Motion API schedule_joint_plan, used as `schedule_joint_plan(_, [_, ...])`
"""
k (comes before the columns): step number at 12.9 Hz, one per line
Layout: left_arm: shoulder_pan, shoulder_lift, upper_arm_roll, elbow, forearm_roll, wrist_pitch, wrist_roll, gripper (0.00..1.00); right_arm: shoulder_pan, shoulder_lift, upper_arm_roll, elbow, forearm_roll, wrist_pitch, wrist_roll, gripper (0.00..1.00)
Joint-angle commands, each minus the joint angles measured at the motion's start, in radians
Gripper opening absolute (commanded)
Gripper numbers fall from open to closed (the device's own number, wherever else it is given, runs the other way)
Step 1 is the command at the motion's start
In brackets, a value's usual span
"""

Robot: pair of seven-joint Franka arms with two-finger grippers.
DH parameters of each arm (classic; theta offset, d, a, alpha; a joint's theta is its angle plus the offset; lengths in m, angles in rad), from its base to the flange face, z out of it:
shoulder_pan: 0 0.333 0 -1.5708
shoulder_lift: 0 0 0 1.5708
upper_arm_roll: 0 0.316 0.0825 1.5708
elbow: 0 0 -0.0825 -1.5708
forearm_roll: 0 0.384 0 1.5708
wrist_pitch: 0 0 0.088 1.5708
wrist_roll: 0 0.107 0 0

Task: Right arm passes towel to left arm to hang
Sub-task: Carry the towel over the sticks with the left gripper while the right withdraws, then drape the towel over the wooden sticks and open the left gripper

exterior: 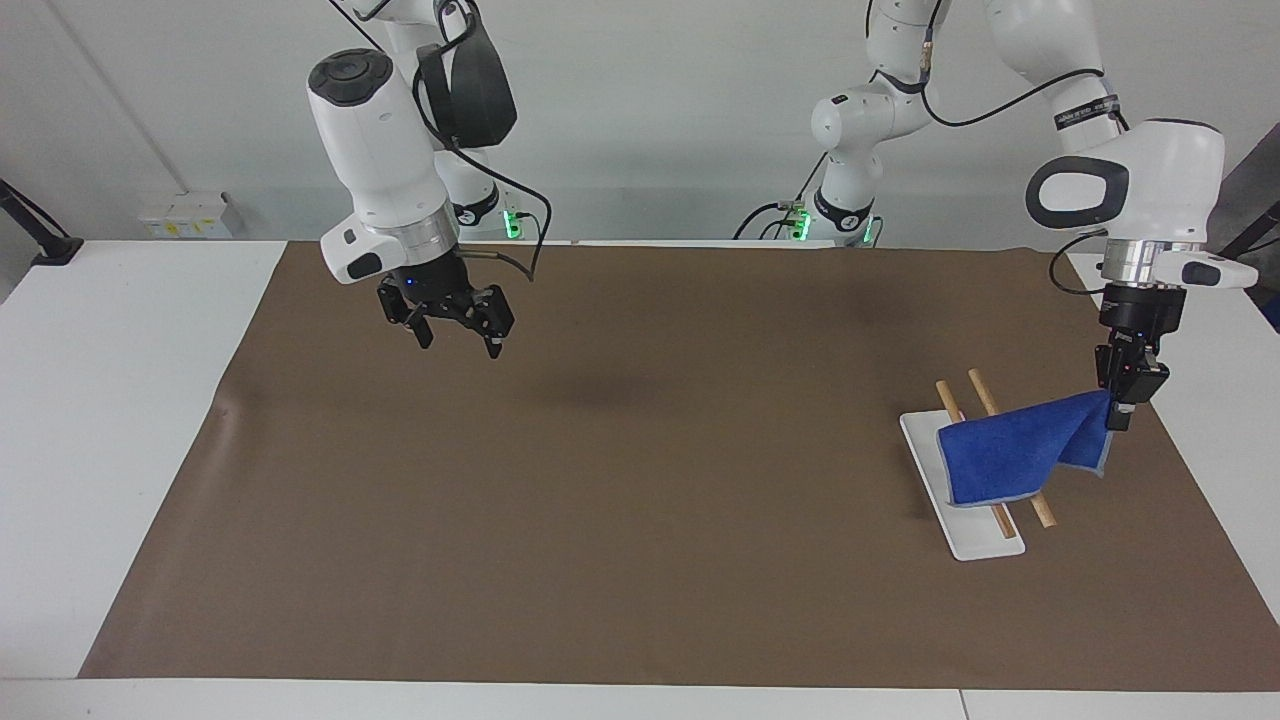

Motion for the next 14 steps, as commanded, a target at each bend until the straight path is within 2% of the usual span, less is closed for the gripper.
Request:
schedule_joint_plan(1, [0.042, -0.001, -0.01, -0.024, -0.016, -0.012, 0.031, 0.0, -0.044, -0.039, 0.007, -0.012, -0.018, -0.036, -0.103, 1.0])
schedule_joint_plan(3, [0.055, -0.005, -0.009, -0.047, -0.016, -0.012, 0.031, 0.0, -0.037, -0.059, -0.018, -0.012, -0.033, -0.053, -0.111, 1.0])
schedule_joint_plan(5, [0.055, -0.009, -0.009, -0.079, -0.016, -0.014, 0.029, 0.0, 0.055, -0.073, -0.117, -0.018, -0.07, -0.086, -0.135, 1.0])
schedule_joint_plan(7, [0.055, -0.015, -0.009, -0.115, -0.016, -0.014, 0.032, 0.0, 0.066, -0.105, -0.136, -0.042, -0.072, -0.14, -0.161, 1.0])
schedule_joint_plan(11, [0.042, -0.006, -0.01, -0.148, -0.016, -0.012, 0.035, 0.0, 0.078, -0.154, -0.185, -0.103, -0.072, -0.142, -0.168, 1.0])
schedule_joint_plan(14, [0.037, -0.003, -0.01, -0.159, -0.015, -0.012, 0.063, 0.0, 0.092, -0.155, -0.208, -0.107, -0.055, -0.139, -0.18, 1.0])
